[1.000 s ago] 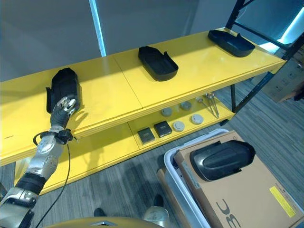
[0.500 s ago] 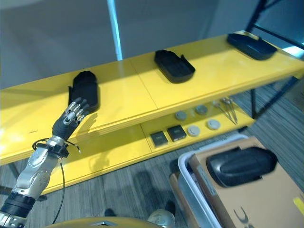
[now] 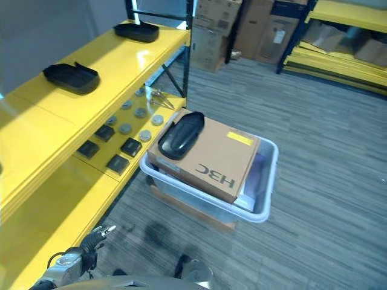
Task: Move parts from the plastic box to the shelf.
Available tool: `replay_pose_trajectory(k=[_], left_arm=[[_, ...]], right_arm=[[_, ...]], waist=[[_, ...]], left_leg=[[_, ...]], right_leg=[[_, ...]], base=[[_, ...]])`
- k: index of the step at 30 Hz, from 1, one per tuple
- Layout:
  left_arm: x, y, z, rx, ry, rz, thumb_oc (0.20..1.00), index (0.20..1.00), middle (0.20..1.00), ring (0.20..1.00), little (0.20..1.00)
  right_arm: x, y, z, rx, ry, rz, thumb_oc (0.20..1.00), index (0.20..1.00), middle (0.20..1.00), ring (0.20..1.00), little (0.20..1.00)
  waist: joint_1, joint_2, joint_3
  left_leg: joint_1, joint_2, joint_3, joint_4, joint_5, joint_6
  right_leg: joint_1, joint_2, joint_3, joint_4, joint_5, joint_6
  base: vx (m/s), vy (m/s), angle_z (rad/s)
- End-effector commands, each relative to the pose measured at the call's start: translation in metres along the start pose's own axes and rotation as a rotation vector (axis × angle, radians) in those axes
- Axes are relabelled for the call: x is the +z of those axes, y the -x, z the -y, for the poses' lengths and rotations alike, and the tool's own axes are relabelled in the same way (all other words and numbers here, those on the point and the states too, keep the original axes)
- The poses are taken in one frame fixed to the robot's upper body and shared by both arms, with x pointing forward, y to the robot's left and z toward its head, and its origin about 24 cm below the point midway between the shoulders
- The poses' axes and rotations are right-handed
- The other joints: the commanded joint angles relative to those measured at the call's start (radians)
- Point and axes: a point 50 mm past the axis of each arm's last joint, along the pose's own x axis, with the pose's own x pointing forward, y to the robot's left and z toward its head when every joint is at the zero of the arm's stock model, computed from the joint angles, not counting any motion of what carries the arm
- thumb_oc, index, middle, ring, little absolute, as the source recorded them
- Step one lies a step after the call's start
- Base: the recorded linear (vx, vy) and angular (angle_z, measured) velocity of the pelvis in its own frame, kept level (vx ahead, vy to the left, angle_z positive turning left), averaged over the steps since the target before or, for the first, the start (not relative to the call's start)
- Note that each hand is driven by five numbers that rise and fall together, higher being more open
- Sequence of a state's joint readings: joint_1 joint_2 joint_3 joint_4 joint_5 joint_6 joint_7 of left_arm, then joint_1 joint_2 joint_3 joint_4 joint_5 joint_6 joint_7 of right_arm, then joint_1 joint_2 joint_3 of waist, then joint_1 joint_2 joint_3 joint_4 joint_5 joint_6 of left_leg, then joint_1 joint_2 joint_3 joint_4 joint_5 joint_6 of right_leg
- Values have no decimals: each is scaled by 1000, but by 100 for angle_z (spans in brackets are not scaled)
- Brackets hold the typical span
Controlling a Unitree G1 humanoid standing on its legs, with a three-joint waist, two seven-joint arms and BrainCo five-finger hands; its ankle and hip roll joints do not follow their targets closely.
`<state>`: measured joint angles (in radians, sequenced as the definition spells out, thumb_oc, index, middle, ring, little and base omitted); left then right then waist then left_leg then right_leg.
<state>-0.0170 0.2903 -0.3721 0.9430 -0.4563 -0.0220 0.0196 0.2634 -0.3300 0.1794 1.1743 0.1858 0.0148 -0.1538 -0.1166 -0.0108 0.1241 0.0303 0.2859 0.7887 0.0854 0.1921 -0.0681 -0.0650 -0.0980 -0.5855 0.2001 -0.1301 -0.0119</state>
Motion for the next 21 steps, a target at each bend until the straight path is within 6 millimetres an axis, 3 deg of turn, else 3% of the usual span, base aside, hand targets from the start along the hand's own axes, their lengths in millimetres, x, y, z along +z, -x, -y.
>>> replay_pose_trajectory(k=[1, 4, 6, 8, 10, 11, 15, 21], left_arm=[[24, -2, -32, 171, -29, 93, 1000, 1000, 1000, 1000, 1000], [-2, 1, -42, 235, -37, -3, 1000, 1000, 1000, 1000, 1000], [-16, 5, -47, 254, -44, -35, 1000, 1000, 1000, 1000, 1000], [-26, 8, -50, 263, -29, -53, 1000, 1000, 1000, 1000, 1000], [-28, 9, -50, 265, -22, -58, 1000, 1000, 1000, 1000, 1000], [-29, 9, -49, 258, -27, -60, 1000, 1000, 1000, 1000, 1000], [-19, 5, -44, 240, -47, -24, 1000, 1000, 1000, 1000, 1000], [-9, 3, -41, 228, -88, 18, 1000, 1000, 1000, 1000, 1000]], right_arm=[[11, -2, -1, -27, 31, 24, 1000, 1000, 1000, 1000, 1000], [13, -4, 9, -55, 17, 17, 1000, 1000, 1000, 1000, 1000], [16, -5, 15, -61, 20, 19, 1000, 1000, 1000, 1000, 1000], [17, -6, 19, -66, 42, 20, 1000, 1000, 1000, 1000, 1000], [18, -6, 21, -67, 52, 20, 1000, 1000, 1000, 1000, 1000], [22, -7, 24, -77, 56, 19, 1000, 1000, 1000, 1000, 1000], [38, -8, 30, -91, 23, 53, 1000, 1000, 1000, 1000, 1000], [67, -9, 25, -66, -117, 125, 1000, 1000, 1000, 1000, 1000]], waist=[[15, -35, 7], [30, -28, 24], [48, -16, 35], [63, -5, 38], [66, 1, 39], [72, 15, 38], [92, 32, 71], [139, 39, 100]], left_leg=[[-44, 26, -23, 100, -145, -18], [-80, 27, -147, 199, -153, -39], [-94, -21, -242, 178, -188, -29], [-75, -77, -330, 56, -215, -15], [-53, -91, -360, -18, -201, -20], [-45, -93, -406, -119, -146, -44], [-104, -66, -467, -155, -53, -76], [-158, -126, -503, -14, -142, -4]], right_leg=[[103, -58, 48, -277, 203, 139], [85, -40, 103, -252, 165, 111], [66, -39, 142, -233, 155, 111], [51, -45, 184, -228, 161, 128], [46, -47, 203, -233, 166, 137], [39, -46, 232, -245, 178, 151], [52, -63, 274, -216, 158, 158], [10, -139, 265, 3, 63, 152]], base=[[16, -103, -26], [4, -7, -54], [3, 127, -69], [66, 211, -53], [124, 238, -55], [174, 305, -27], [183, 312, -18], [165, 250, -40]])
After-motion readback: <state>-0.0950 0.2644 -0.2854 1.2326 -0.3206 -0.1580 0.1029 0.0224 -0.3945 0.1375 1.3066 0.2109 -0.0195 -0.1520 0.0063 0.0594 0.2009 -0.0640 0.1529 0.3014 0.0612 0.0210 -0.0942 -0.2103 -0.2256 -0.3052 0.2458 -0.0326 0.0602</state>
